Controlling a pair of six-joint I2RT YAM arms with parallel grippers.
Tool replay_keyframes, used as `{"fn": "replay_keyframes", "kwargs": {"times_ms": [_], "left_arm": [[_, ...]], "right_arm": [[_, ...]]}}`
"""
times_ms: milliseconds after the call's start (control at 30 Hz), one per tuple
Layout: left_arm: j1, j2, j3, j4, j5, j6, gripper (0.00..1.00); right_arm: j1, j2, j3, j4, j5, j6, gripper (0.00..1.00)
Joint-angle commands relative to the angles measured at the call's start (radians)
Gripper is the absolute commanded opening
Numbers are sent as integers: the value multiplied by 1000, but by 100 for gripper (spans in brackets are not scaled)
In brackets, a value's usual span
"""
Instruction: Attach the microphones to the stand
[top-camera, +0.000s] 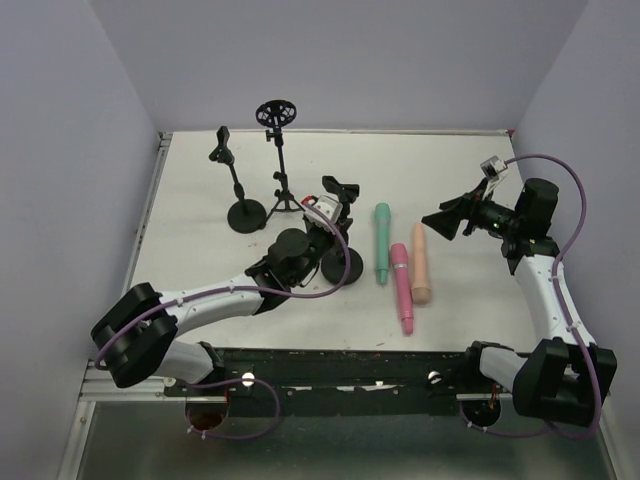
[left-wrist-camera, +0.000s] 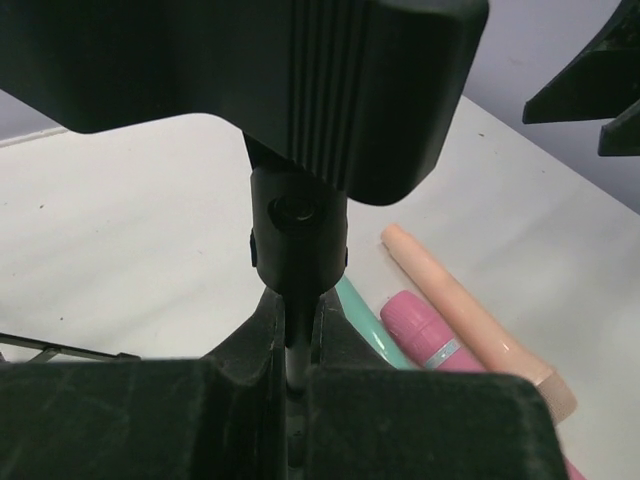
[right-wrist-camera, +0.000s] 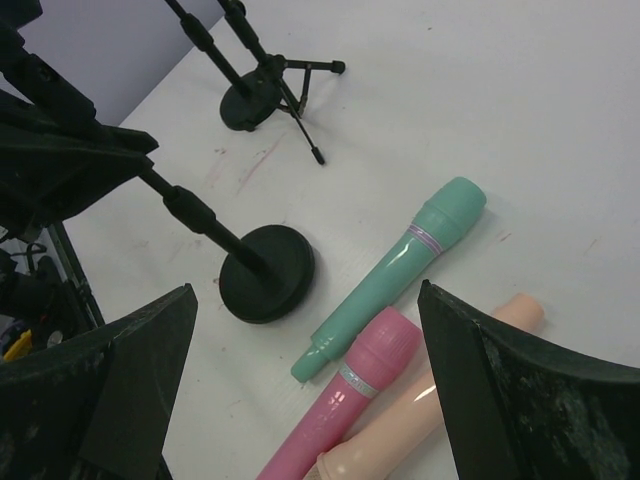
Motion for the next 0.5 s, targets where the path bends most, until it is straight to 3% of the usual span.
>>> {"fn": "replay_keyframes", "kwargs": {"times_ms": [0, 133, 200, 233, 300, 367, 467], "left_arm": [[-62, 47, 84, 74, -152, 29, 0], [-86, 100, 87, 114, -185, 44, 0], [-88, 119, 82, 132, -181, 36, 7], [-89, 126, 78, 134, -182, 32, 14], [-94, 130, 73, 134, -187, 21, 40], [-98, 116, 62, 131, -184, 12, 58], [-102, 79, 38, 94, -167, -19, 70]], "right_arm": [[5, 14, 31, -19, -7, -22, 100], [6, 23, 34, -27, -10, -30, 100], [6, 26, 35, -35, -4, -38, 100], [6, 28, 34, -36, 0, -44, 100], [6, 31, 35, -41, 6, -53, 100], [6, 37, 35, -47, 9, -58, 100], [6, 44, 38, -56, 10, -59, 100]]}}
